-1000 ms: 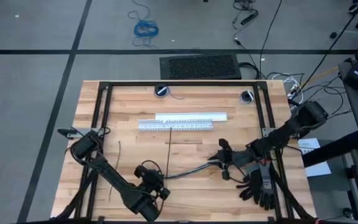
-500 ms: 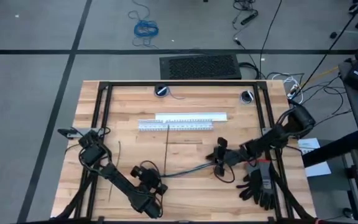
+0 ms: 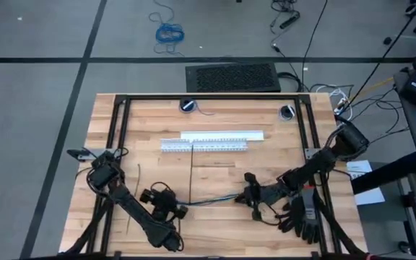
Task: Ziptie cables
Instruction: Assemble the cable wires with the second cable zip tie
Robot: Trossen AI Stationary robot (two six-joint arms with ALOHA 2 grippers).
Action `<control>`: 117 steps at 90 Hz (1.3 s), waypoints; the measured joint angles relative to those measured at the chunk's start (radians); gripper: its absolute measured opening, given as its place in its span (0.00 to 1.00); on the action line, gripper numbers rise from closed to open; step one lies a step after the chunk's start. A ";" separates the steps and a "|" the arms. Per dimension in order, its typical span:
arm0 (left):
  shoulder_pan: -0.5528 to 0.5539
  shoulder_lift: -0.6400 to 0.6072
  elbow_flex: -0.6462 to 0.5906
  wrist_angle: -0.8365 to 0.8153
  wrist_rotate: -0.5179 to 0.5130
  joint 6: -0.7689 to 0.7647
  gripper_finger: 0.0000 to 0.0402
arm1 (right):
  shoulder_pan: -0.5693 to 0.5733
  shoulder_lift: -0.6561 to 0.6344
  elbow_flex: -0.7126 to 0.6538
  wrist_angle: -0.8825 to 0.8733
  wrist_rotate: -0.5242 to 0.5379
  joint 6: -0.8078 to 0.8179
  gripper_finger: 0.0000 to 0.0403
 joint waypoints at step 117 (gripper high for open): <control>0.318 -0.660 -0.876 0.533 0.334 0.000 0.29 | 0.042 -0.080 0.067 -0.227 -0.071 0.018 0.03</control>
